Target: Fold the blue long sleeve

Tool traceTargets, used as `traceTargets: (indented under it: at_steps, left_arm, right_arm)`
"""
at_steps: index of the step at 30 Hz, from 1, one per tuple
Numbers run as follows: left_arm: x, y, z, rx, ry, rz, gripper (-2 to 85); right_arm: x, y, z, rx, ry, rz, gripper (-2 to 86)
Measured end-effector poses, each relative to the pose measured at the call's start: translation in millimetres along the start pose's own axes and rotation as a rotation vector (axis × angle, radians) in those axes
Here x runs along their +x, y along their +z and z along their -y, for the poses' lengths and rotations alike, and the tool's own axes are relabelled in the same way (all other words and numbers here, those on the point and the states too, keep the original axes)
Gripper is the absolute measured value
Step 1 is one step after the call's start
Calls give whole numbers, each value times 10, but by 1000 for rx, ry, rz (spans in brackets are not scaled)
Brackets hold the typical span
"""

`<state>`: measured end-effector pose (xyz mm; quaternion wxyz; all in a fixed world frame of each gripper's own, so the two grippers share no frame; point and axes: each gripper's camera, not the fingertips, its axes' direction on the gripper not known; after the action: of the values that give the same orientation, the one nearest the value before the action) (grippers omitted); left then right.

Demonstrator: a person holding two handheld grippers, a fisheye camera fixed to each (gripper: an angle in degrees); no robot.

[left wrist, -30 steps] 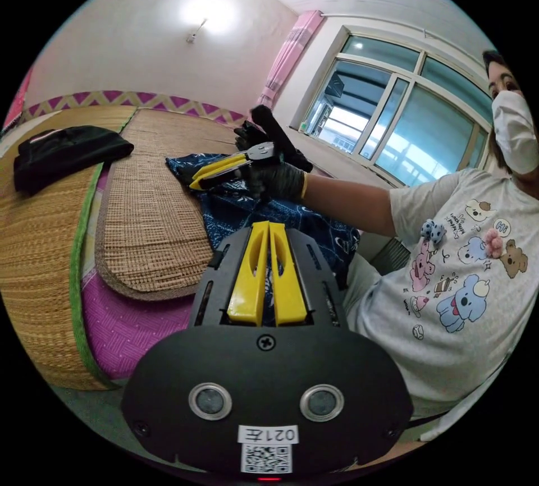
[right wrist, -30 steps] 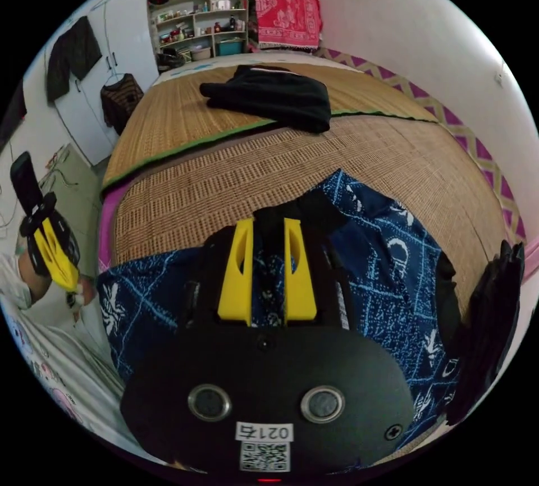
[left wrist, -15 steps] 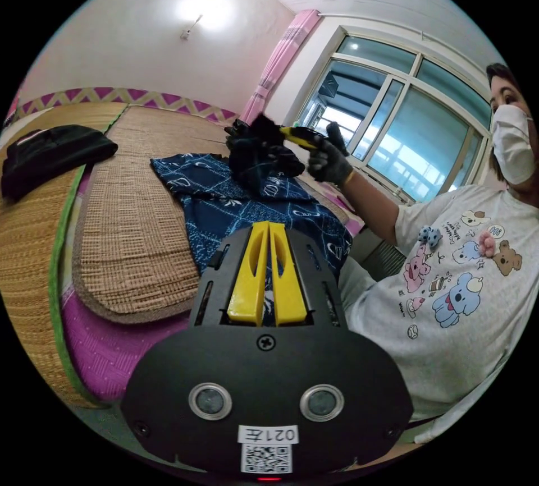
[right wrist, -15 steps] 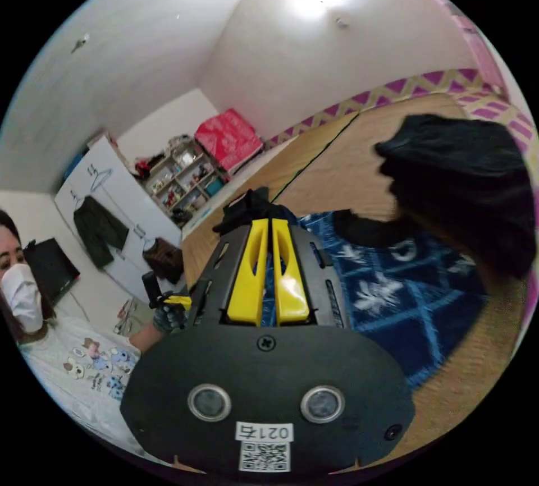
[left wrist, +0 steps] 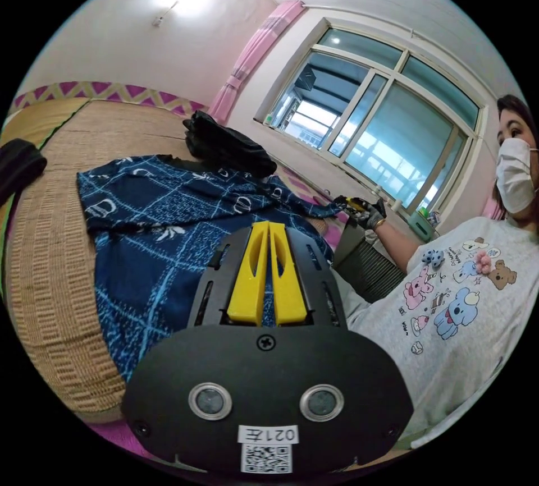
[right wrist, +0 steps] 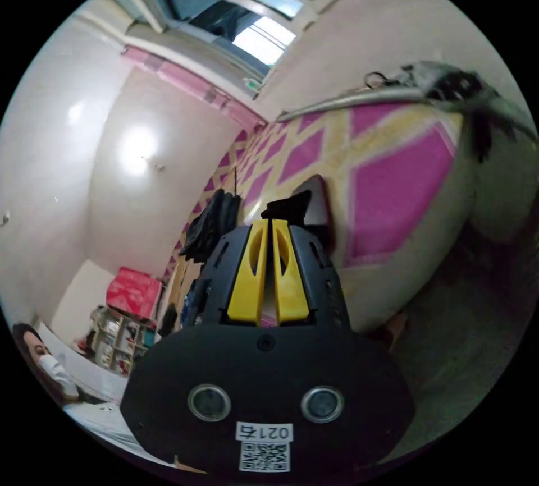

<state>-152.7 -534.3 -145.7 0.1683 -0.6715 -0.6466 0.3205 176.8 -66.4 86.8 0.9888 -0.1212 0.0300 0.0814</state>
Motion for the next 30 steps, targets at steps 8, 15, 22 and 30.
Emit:
traceTargets:
  at_steps: [8,15,22,30]
  left_arm:
    - [300,581,228,-57,56,-32,-9]
    - [486,1138,453,-121,94,-37,1]
    - [814,2066,919,-335,359,136,82]
    - [974,2894,1230,-510,600,222,97]
  right_arm:
    - [984,-765,-379,159,205,118,-2]
    - [1357,-864,-495,157,280,165,4]
    - [1580,-973,-547,141,347,50,66]
    - [1722,-1070,-687,124,373,85,60]
